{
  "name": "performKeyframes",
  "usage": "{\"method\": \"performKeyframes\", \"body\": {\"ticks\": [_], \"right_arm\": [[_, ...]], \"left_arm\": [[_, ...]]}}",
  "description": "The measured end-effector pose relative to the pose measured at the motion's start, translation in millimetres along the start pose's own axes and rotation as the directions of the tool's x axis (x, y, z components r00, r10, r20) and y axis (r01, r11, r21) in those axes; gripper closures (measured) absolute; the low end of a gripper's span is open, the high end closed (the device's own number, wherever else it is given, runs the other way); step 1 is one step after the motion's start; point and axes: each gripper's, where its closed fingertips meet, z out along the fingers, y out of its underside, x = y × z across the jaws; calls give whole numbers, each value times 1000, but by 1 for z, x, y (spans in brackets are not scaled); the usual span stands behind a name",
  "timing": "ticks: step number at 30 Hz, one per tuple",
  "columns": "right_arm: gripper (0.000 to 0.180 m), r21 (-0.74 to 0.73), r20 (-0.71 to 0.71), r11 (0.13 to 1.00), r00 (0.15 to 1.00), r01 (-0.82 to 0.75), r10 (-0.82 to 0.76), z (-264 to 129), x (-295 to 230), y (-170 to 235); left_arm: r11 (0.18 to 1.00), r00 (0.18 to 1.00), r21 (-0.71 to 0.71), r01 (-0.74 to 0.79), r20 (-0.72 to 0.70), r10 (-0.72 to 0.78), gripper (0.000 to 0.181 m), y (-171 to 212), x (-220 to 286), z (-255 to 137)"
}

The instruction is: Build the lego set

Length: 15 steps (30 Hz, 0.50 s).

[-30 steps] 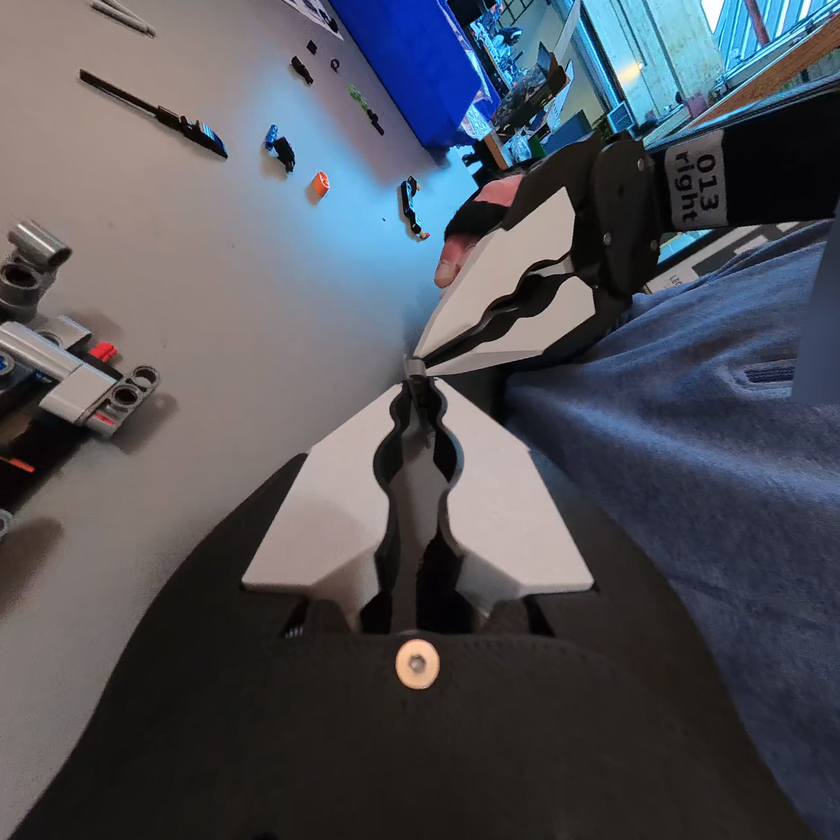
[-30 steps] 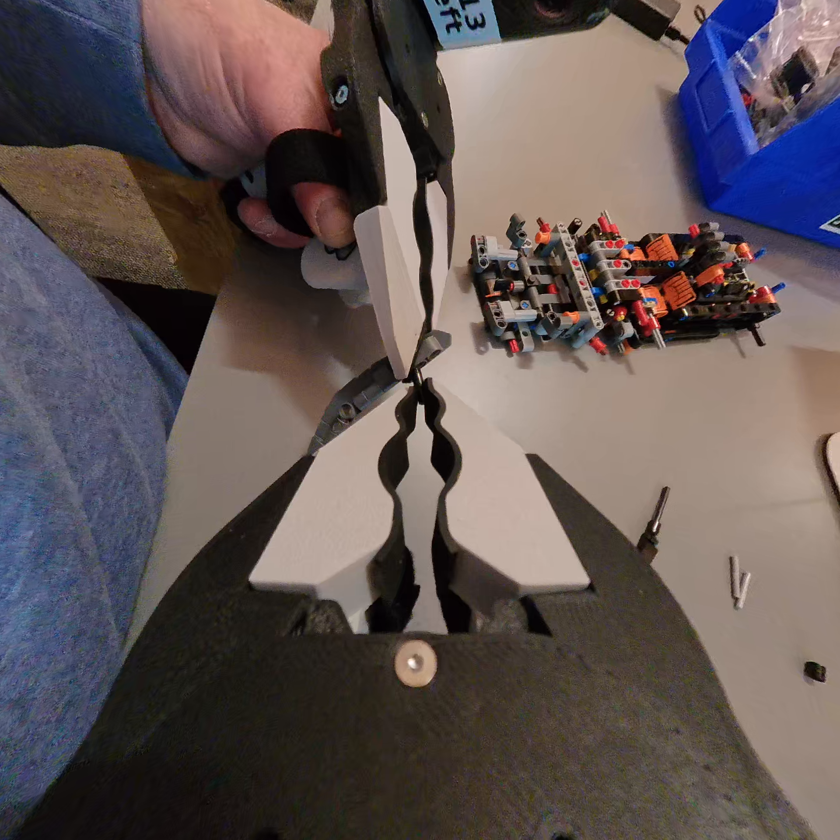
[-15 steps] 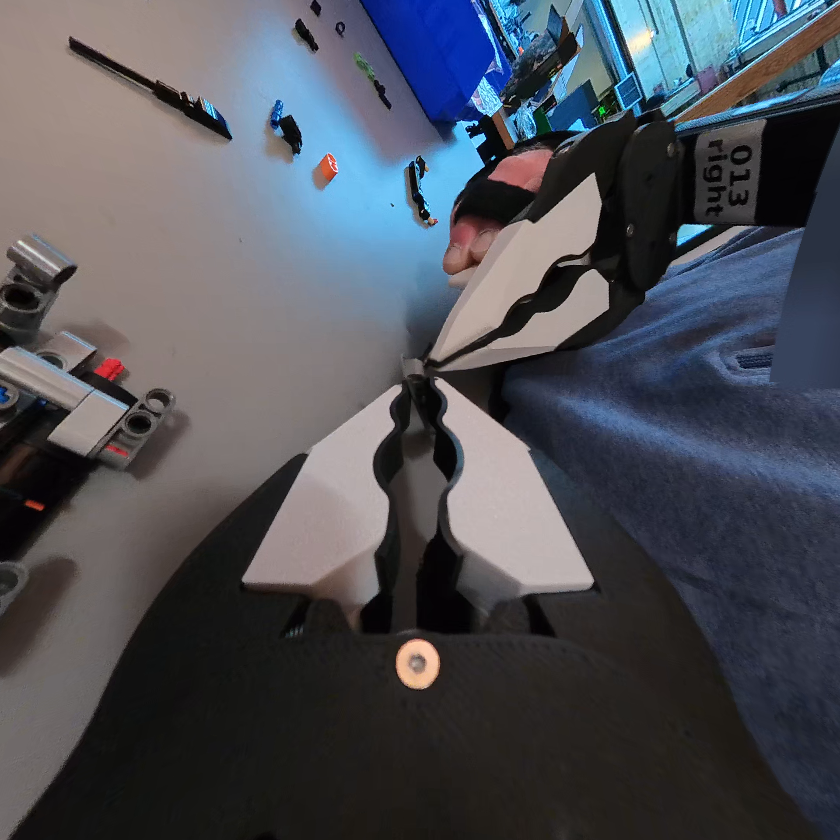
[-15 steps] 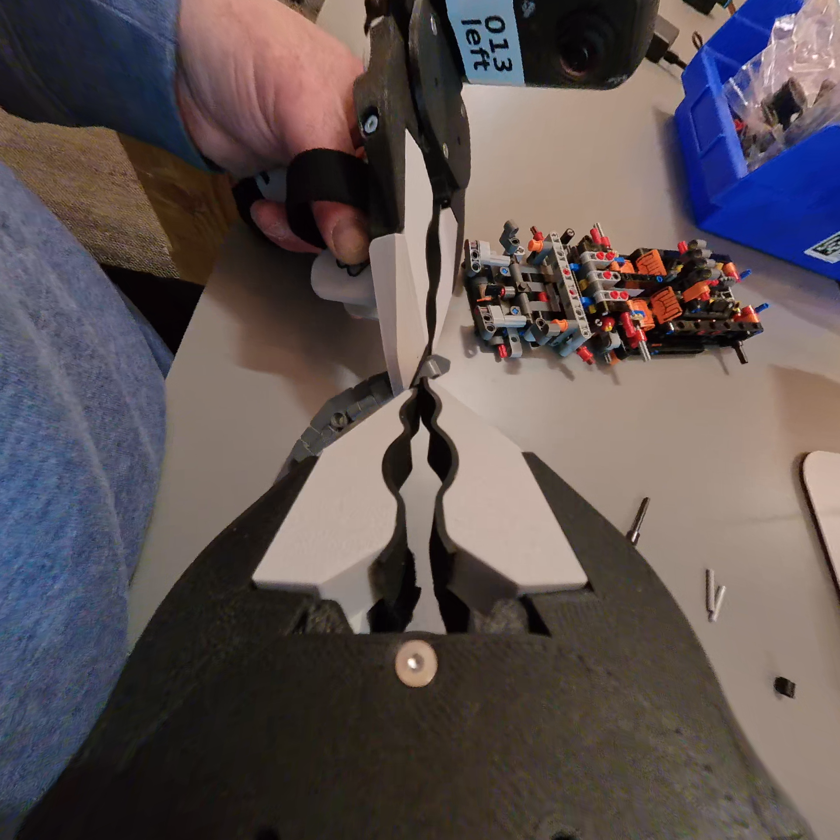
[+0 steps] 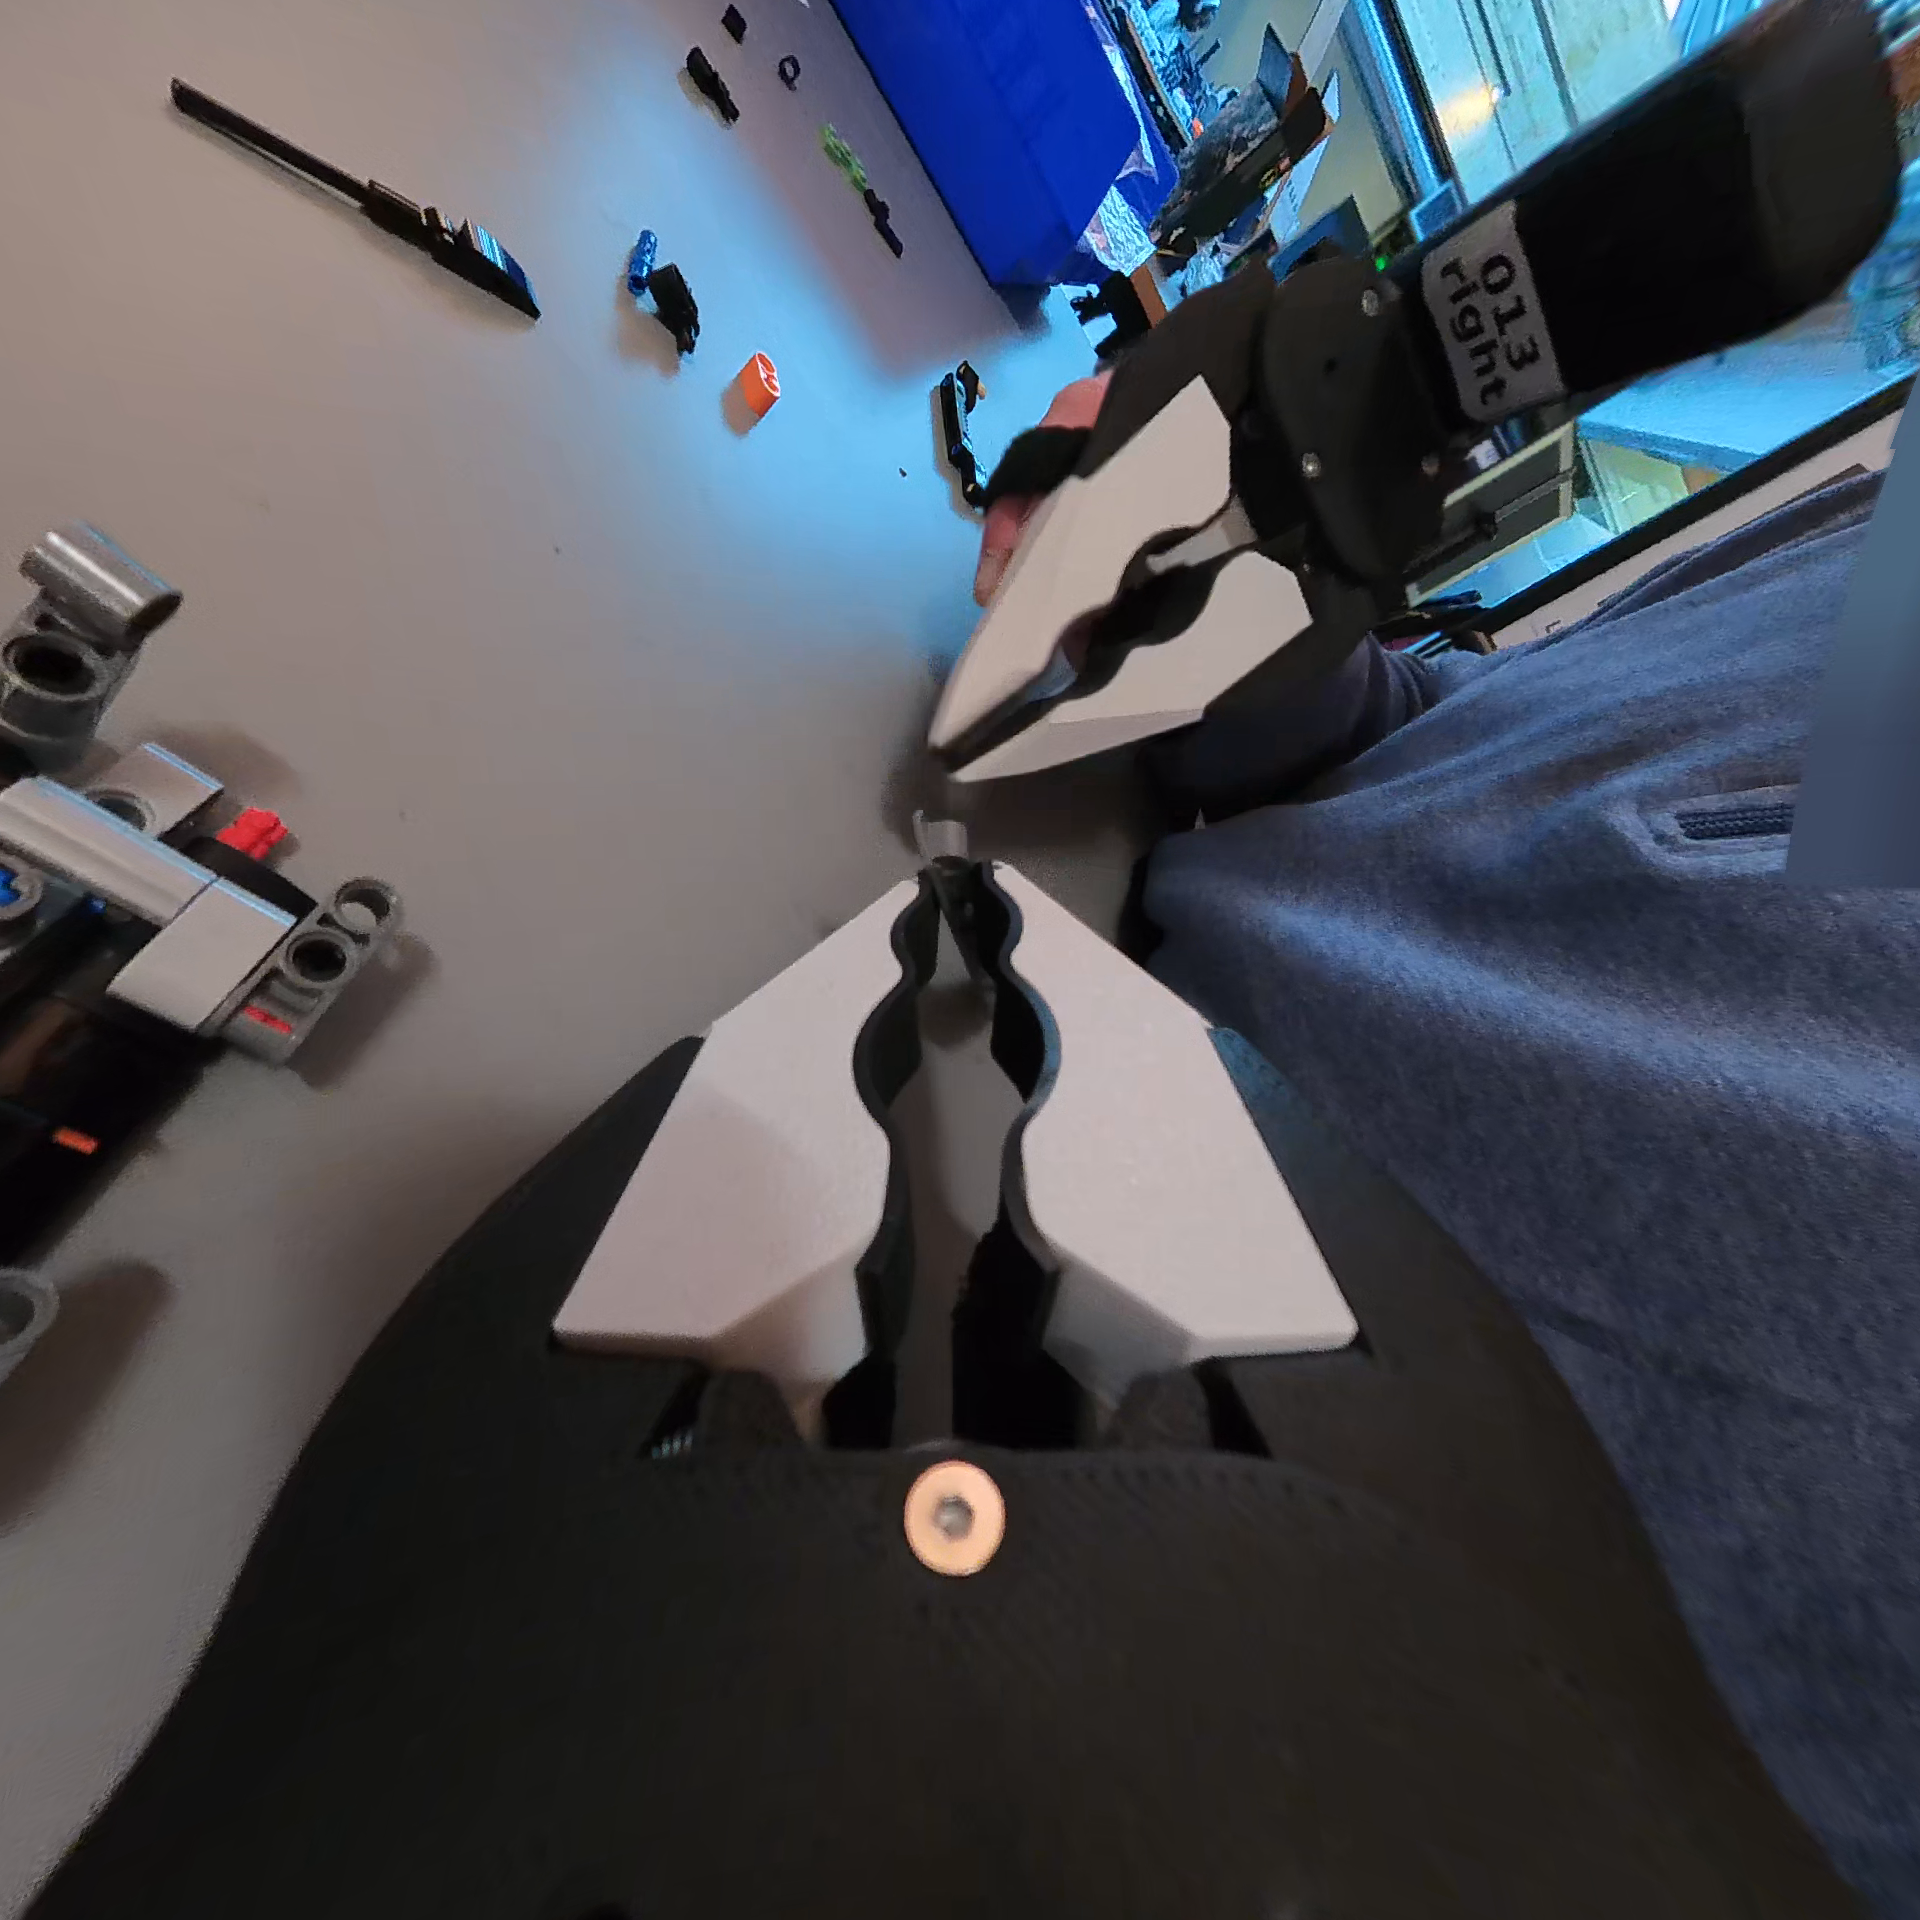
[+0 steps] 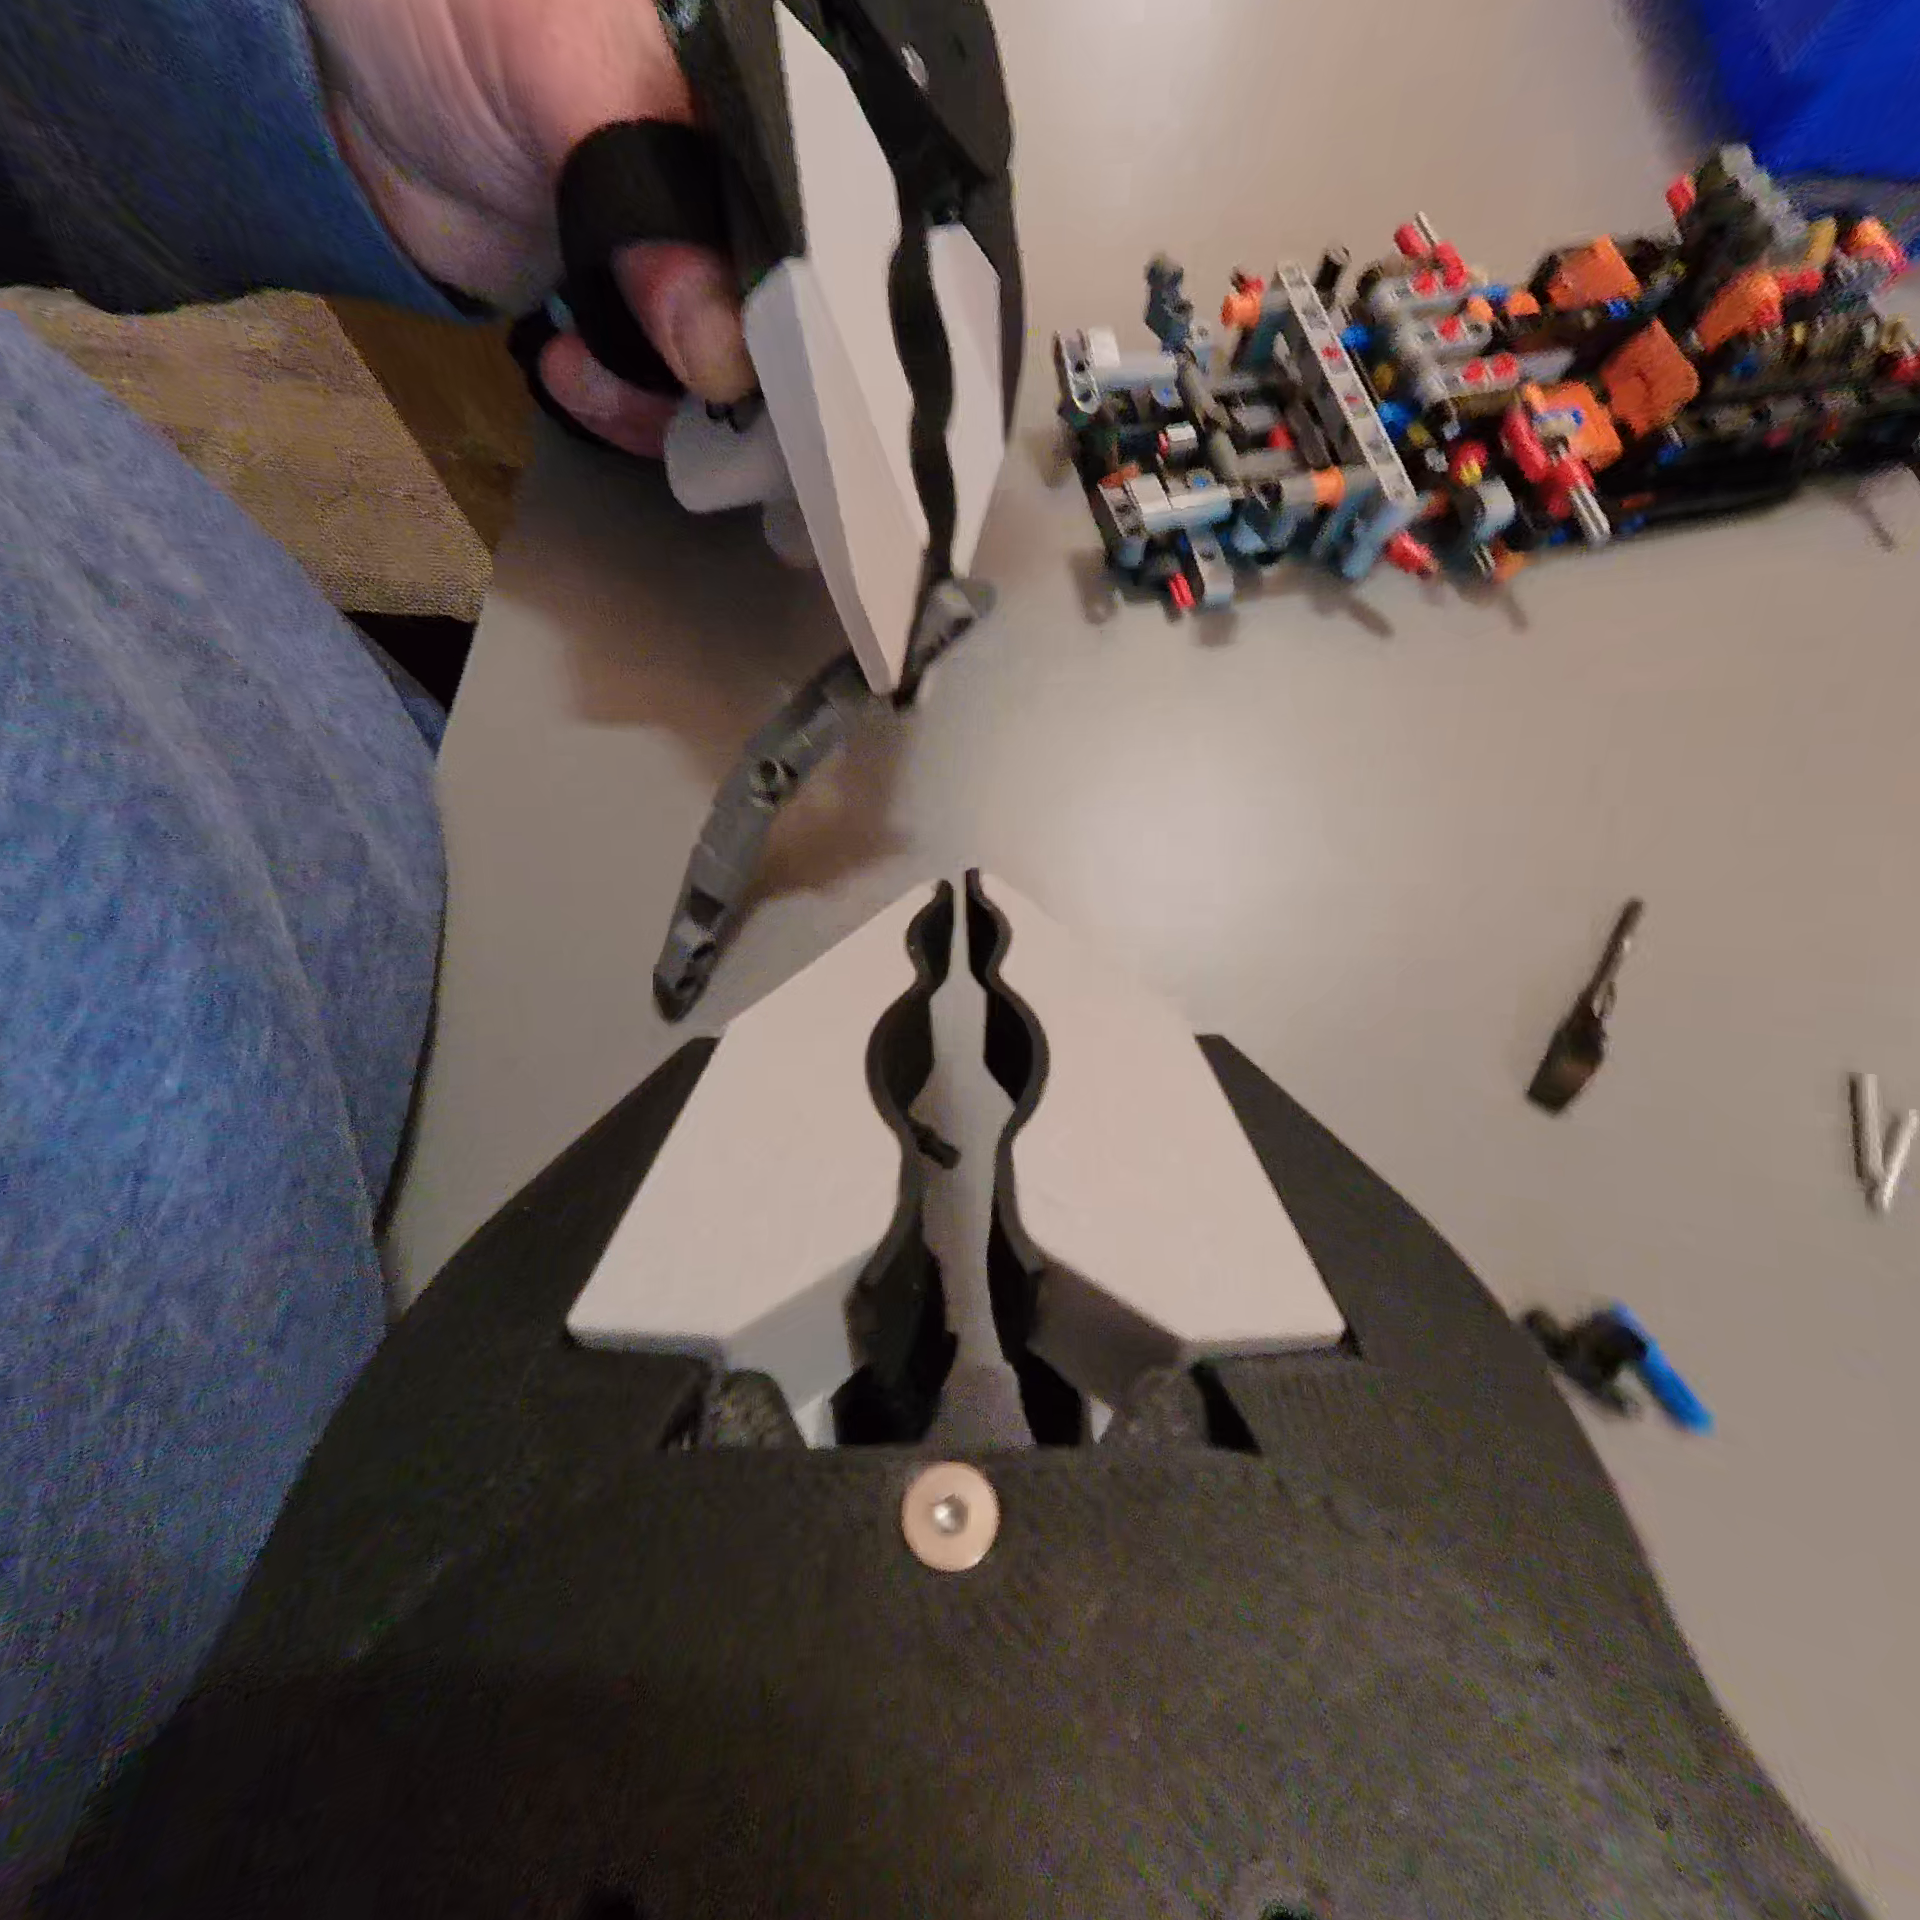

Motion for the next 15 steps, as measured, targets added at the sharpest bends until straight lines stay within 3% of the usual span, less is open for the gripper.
{"method": "performKeyframes", "body": {"ticks": [6,11,15], "right_arm": [[159,-83,-47,989,991,-126,122,-32,-7,43],[156,-144,-187,977,974,-158,130,-42,1,59],[157,-152,-255,950,940,-271,227,-48,7,75]], "left_arm": [[1000,1000,-5,3,-14,-3,176,2,2,0],[1000,1000,-17,-12,-16,12,176,2,4,6],[1000,1000,-16,-13,-19,13,176,2,6,8]]}}
